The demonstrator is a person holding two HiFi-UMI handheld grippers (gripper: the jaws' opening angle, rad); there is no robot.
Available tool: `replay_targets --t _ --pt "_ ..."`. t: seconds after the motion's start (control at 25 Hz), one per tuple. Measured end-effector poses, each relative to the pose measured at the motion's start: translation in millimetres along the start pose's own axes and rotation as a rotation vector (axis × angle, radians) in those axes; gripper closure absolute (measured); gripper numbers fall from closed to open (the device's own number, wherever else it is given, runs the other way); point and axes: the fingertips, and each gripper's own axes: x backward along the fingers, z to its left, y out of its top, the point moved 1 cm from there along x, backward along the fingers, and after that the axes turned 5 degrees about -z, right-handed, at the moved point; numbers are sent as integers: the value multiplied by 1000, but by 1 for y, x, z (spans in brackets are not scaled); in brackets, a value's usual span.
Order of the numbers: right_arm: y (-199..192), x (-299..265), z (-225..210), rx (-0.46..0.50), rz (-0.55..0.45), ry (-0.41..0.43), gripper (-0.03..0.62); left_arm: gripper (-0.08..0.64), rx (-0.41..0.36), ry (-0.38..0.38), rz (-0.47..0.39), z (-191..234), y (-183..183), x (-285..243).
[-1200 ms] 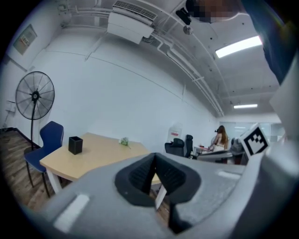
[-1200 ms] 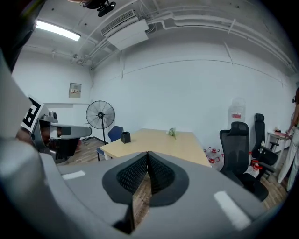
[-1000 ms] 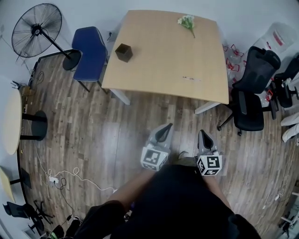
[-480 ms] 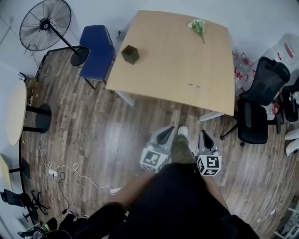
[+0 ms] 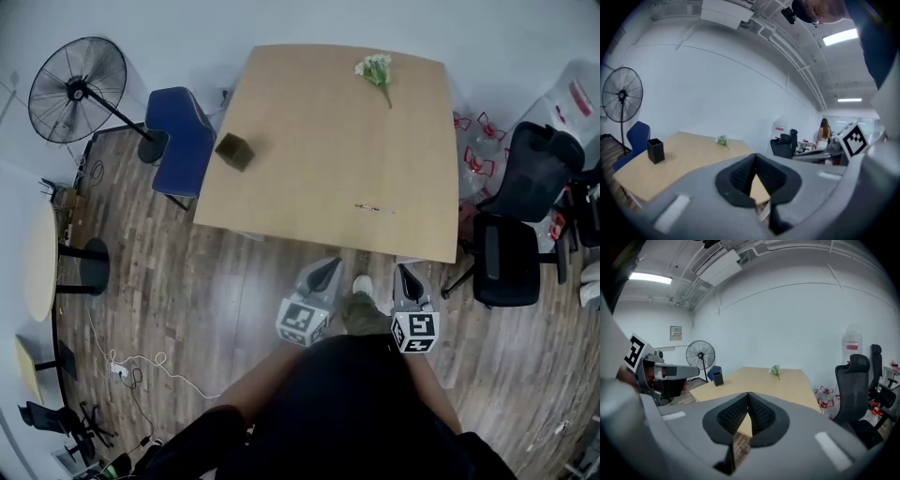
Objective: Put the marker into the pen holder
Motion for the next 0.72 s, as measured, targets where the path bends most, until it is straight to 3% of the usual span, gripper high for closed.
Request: replay_targets --t 0.32,0.52,0.72 --pt "-3 -62 -97 -13 85 -3 589 558 15 33 41 12 -2 -89" --pt "-2 -108 -130 -26 96 57 589 558 21 97 56 32 -4 -126" --pt "-11 -152 -140 -5 150 169 589 558 35 183 60 55 -7 -147"
